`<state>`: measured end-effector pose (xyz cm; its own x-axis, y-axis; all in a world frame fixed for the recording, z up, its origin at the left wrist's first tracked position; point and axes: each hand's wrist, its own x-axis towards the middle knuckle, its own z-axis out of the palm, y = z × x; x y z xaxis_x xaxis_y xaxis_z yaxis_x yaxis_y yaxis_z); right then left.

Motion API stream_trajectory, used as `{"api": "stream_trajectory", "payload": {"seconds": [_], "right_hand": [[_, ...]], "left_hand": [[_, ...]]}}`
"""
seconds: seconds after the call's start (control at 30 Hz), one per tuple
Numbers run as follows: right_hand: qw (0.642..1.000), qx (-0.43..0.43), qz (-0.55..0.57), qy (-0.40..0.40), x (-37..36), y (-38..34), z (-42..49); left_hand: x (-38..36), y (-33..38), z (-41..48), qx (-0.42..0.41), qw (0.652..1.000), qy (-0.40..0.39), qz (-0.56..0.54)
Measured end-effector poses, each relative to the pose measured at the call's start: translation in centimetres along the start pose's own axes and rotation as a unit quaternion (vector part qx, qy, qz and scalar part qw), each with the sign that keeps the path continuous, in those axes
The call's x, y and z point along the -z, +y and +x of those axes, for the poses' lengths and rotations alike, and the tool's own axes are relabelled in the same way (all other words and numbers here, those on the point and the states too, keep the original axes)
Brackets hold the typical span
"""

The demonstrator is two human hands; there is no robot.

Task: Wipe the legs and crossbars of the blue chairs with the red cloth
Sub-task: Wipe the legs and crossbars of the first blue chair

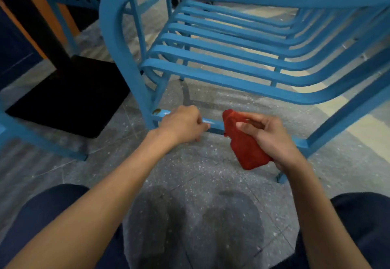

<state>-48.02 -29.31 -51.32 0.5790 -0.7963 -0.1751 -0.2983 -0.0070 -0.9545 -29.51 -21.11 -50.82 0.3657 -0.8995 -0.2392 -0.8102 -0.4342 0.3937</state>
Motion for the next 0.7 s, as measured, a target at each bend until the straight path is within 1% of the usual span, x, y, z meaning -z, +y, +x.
{"api": "stream_trajectory", "payload": {"seconds": [0.07, 0.13, 0.17, 0.23, 0.27, 0.37, 0.43, 0.53, 0.6, 0.7], "right_hand": [[0.99, 0.016, -0.112, 0.08, 2.5, 0.5, -0.4], [0.953, 0.01, -0.249, 0.172, 4.6, 0.8, -1.4], [0.936, 0.003, -0.282, 0.212, 5.1, 1.1, -1.9], [0.911, -0.016, -0.295, 0.289, 6.2, 2.0, -2.7], [0.902, -0.024, -0.295, 0.314, 6.3, 2.8, -2.7], [0.887, -0.06, -0.302, 0.344, 6.2, 5.8, -2.1], [0.875, -0.079, -0.325, 0.351, 5.7, 7.0, -1.3], [0.858, -0.108, -0.355, 0.356, 4.9, 6.9, 0.0], [0.858, -0.106, -0.359, 0.353, 4.7, 6.6, 0.3], [0.865, -0.066, -0.379, 0.322, 4.6, 6.8, -0.6]], "left_hand": [[-0.5, 2.5, 0.5, -0.045, 0.998, 0.029, -0.042], [-1.6, 4.4, 1.0, -0.08, 0.994, 0.026, -0.066], [-2.1, 4.9, 1.2, -0.09, 0.994, 0.018, -0.057], [-3.3, 5.9, 1.7, -0.124, 0.992, 0.014, -0.012], [-3.8, 6.2, 1.8, -0.139, 0.99, 0.021, 0.011], [-4.6, 6.0, 2.3, -0.156, 0.985, 0.035, 0.058], [-4.8, 5.0, 2.6, -0.146, 0.986, 0.035, 0.074], [-4.3, 3.4, 2.6, -0.118, 0.99, 0.025, 0.073], [-3.7, 2.2, 2.6, -0.102, 0.992, 0.026, 0.07], [-3.1, 0.3, 2.7, -0.081, 0.994, 0.028, 0.07]]}}
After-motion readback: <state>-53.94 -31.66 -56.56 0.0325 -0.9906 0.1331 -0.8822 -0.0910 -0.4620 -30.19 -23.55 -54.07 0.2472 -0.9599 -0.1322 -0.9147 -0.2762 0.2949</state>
